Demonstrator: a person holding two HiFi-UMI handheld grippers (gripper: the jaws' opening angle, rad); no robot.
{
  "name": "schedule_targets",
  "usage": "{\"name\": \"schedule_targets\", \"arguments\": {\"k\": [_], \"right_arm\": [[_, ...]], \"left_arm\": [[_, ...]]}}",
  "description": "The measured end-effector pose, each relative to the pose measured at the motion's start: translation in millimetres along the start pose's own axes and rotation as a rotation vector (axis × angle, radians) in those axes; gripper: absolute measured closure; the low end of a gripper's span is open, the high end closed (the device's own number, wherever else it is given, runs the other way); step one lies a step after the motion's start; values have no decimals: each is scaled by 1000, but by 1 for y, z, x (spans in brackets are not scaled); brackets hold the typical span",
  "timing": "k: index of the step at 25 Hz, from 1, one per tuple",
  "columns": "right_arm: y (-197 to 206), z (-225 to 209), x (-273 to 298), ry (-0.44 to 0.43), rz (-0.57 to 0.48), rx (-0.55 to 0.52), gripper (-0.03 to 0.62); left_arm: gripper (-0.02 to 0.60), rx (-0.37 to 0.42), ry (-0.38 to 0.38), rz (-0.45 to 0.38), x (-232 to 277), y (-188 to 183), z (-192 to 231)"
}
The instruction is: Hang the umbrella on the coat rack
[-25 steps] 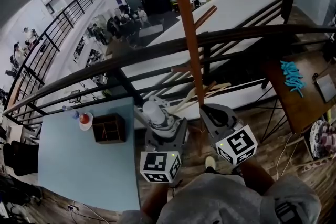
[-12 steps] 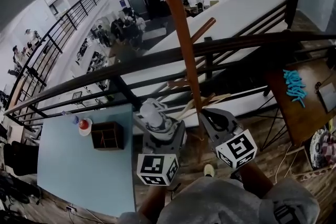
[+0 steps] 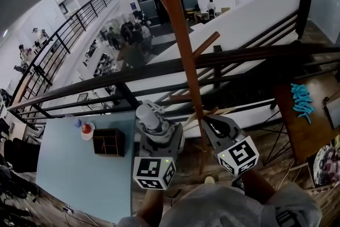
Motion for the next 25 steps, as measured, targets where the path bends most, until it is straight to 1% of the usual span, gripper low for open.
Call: {"name": "schedule_targets", "arguments": {"k": [4, 7, 9, 14, 19, 25], "right_arm": [[1, -8, 1, -15, -9, 8, 566], [0, -17, 1, -17, -25, 3, 566], [0, -22, 1, -18, -28, 2, 566], [-12, -27, 7, -24, -52, -16, 566], [-39, -30, 16, -13, -71, -50, 566], [-63, -32, 28, -15, -101, -93, 566]], "left_arm": [[316, -2, -16, 2, 6, -6, 0], [316, 18, -12, -19, 11, -21, -1], [316, 27, 5, -37, 12, -35, -3], [316, 40, 66, -100, 11, -86, 2], [316, 54, 125, -155, 4, -146, 17], [316, 121, 170, -215, 14, -214, 25]]}}
Point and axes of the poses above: the fingertips, and each gripper's own axes: x forward along the fingers, z to its left, y out of its underside, the point moved 5 cm from there along -x, backward along the fingers, and after that the axes turned 10 degrees about -x, right-handed, at the moved point
